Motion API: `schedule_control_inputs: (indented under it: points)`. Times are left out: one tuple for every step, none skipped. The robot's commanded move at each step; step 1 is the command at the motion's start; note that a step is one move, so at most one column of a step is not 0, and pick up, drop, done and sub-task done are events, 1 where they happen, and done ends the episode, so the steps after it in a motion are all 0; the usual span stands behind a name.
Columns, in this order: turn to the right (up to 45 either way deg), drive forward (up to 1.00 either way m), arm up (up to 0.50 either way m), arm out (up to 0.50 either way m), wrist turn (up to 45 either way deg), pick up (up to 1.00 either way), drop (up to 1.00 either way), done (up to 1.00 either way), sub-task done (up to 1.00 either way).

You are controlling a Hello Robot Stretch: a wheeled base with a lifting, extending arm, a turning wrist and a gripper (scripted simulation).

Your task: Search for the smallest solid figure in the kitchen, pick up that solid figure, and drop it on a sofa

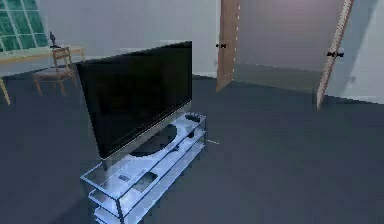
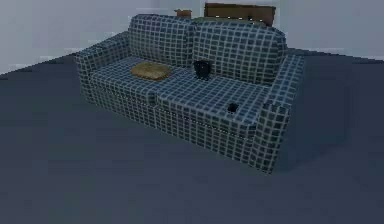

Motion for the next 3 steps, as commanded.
schedule_control_inputs:
  points:
    - [24.0, 0.00, 0.00, 0.00, 0.0, 0.00, 0.00, 0.00, 0.00]
    - [0.0, 1.00, 0.00, 0.00, 0.0, 0.00, 0.00, 0.00, 0.00]
    - [0.0, 1.00, 0.00, 0.00, 0.0, 0.00, 0.00, 0.00, 0.00]
